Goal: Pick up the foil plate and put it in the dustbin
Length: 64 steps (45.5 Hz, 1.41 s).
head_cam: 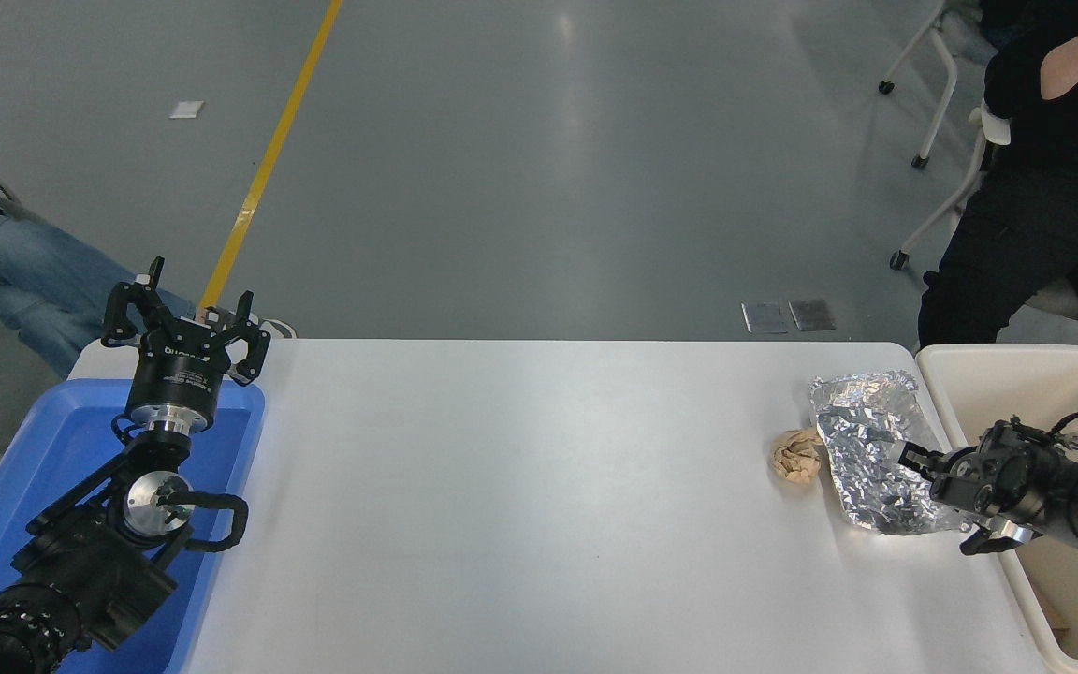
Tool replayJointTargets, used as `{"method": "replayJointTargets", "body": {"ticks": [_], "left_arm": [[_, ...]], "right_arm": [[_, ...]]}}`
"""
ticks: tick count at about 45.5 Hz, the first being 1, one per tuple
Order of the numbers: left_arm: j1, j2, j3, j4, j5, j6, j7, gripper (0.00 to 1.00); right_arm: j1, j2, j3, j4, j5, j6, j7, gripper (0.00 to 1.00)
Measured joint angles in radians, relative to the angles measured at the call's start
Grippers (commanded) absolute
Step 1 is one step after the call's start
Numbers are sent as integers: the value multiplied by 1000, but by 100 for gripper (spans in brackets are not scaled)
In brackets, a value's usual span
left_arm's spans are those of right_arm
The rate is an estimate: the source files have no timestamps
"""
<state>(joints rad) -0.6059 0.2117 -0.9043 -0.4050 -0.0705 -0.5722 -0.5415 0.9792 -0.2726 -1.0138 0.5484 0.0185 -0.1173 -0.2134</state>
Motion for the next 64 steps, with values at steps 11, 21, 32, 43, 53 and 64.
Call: {"method": "replayJointTargets", "body": {"ticks": [11,21,32,43,53,64], "left_arm": [[0,0,0,0,0,0,0,99],[0,0,0,0,0,0,0,99],[0,0,0,0,0,0,0,99],[0,0,0,0,0,0,0,99],[0,0,0,0,0,0,0,99],[0,0,0,0,0,0,0,99]], "right_arm": [[-23,4,3,-6,-10,-34,1,29],[-26,5,4,-1,-46,-46,2,28],[-17,6,6,4,-62,-51,11,9],[-6,3,27,10,-67,-44,33,0],[23,-21,35,18,-68,-26,52,0],[119,-94,38,47,-69,-2,60,0]]}}
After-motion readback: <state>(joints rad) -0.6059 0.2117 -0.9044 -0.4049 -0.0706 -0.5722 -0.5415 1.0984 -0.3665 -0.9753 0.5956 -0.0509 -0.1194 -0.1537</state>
